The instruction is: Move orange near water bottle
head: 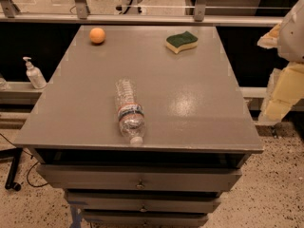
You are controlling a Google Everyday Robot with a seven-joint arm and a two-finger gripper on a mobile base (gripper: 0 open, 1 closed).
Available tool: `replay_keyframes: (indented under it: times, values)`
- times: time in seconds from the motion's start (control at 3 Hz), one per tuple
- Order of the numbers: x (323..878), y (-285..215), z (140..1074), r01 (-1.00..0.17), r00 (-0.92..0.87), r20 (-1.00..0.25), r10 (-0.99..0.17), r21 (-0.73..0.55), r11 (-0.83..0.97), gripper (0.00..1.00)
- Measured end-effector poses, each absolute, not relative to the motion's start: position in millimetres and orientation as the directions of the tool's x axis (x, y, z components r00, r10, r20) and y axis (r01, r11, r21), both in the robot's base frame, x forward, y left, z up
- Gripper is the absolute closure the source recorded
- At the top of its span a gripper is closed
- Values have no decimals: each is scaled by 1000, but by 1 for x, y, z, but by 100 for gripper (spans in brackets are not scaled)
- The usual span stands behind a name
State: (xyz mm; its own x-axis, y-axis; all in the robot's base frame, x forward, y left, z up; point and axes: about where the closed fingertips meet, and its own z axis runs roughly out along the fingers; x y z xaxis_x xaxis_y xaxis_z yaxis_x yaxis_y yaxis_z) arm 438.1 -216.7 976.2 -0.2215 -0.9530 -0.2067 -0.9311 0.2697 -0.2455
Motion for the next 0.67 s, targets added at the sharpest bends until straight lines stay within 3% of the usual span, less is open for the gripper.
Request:
replay_keyframes:
  times: [0.67]
  values:
    - [450, -209, 975, -928, -204, -238, -950, -261, 265, 0]
